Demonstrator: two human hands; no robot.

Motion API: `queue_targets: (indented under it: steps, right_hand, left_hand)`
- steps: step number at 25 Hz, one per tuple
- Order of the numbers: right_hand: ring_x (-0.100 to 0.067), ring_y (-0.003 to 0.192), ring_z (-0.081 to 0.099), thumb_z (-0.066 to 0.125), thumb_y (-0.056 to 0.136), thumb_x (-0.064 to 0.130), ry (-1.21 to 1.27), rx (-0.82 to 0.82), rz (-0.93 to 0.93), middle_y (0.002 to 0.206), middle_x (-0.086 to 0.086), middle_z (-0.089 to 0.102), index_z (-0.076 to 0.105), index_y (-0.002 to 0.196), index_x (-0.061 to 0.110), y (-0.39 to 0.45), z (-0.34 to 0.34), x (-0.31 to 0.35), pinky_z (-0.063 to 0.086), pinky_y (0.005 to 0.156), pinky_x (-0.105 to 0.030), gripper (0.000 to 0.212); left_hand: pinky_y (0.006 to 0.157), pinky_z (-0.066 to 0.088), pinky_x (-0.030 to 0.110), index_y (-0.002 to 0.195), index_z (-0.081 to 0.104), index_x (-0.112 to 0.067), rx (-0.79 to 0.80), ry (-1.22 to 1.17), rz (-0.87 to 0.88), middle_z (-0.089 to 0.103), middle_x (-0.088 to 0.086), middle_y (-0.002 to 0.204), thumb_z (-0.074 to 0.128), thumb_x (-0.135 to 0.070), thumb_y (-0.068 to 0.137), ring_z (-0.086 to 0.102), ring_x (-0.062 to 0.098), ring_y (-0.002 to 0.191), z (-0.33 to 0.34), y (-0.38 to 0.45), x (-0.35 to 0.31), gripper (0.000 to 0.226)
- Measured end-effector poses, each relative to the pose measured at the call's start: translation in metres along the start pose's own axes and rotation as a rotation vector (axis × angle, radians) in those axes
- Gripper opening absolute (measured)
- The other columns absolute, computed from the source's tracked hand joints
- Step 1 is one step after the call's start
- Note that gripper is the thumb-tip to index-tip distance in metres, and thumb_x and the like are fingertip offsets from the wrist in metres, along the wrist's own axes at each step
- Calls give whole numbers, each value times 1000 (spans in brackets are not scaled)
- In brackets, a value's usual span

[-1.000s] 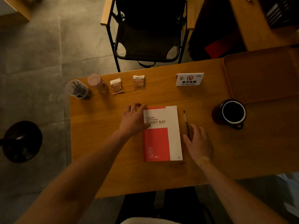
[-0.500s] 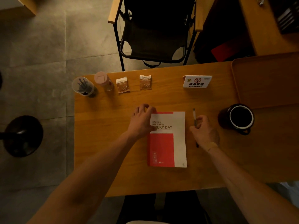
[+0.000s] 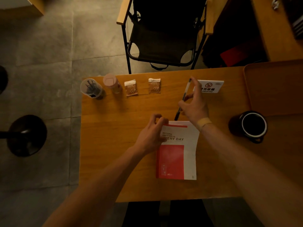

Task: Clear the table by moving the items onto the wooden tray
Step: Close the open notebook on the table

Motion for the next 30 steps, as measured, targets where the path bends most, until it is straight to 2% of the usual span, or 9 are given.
queue_targets:
  steps: [4, 8, 10, 13, 15, 18, 20, 27, 30]
  right_hand:
    - [-25, 76, 68, 69, 82, 8, -10, 145, 73, 89, -1, 59, 25, 135, 43, 2, 18, -12, 62, 65, -47, 78]
    - [-26, 71, 71, 62, 91, 23, -21, 108, 133, 91, -5, 62, 35, 125, 40, 4, 23, -19, 62, 63, -48, 46]
    - [-23, 71, 71, 58, 94, 33, -67, 74, 119, 91, -4, 65, 41, 119, 37, 7, 24, -18, 62, 65, -47, 31]
    - [-21, 79, 70, 58, 94, 33, -80, 92, 114, 94, -3, 68, 51, 111, 32, 12, 25, -15, 63, 67, -44, 18]
    - [-20, 81, 70, 59, 94, 32, -67, 115, 140, 100, -4, 68, 57, 105, 30, 15, 26, -14, 63, 70, -42, 12]
    - [-18, 77, 70, 60, 92, 36, -171, 147, 146, 91, 1, 68, 62, 100, 28, 18, 26, -17, 61, 78, -46, 11]
    - [-18, 76, 70, 61, 92, 38, -234, 158, 150, 84, 1, 70, 63, 98, 27, 20, 25, -17, 60, 80, -46, 14]
    - [-20, 91, 67, 63, 90, 37, -439, 257, 160, 92, -1, 72, 68, 91, 23, 13, 39, -11, 57, 83, -43, 15]
    - [-21, 88, 67, 66, 87, 34, -449, 318, 202, 86, -1, 73, 68, 81, 24, 7, 50, -12, 58, 82, -44, 12]
  left_hand:
    - [67, 58, 22, 120, 36, -30, 4, -20, 2, 21, -2, 141, 78, -15, 76, 55, 22, 113, -2, 0, -4, 63]
    - [71, 62, 30, 118, 40, -26, 47, -136, -51, 22, -2, 140, 79, -8, 74, 52, 22, 117, -2, 2, -2, 61]
    - [72, 61, 28, 120, 43, -24, 54, -263, -94, 25, 0, 140, 77, -1, 74, 49, 21, 119, -2, 4, 1, 61]
    - [68, 59, 21, 131, 45, -24, -2, -580, -237, 45, 1, 127, 71, 4, 79, 58, 17, 109, -2, 4, 6, 64]
    - [69, 60, 26, 132, 47, -23, -48, -784, -394, 58, 0, 115, 68, 0, 84, 64, 17, 101, -1, 0, 13, 57]
    - [80, 60, 32, 120, 58, -16, -34, -768, -500, 67, 3, 110, 63, -11, 91, 67, 15, 100, 5, -4, 24, 30]
    - [83, 59, 35, 114, 60, -15, -22, -755, -524, 68, 4, 108, 60, -14, 93, 67, 16, 99, 7, -5, 26, 21]
    - [76, 61, 39, 113, 55, -21, -29, -807, -534, 67, 3, 103, 56, -19, 96, 69, 16, 93, 10, -8, 22, 17]
    - [72, 62, 36, 114, 55, -20, -61, -772, -516, 69, 3, 100, 56, -19, 96, 70, 13, 88, 10, -7, 20, 18]
Point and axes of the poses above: each hand's wrist, its own y-axis towards the middle knuckle, its own z-axis out of the palm, x = y × z, the point moved 4 cm from there along y, towards the middle knuckle
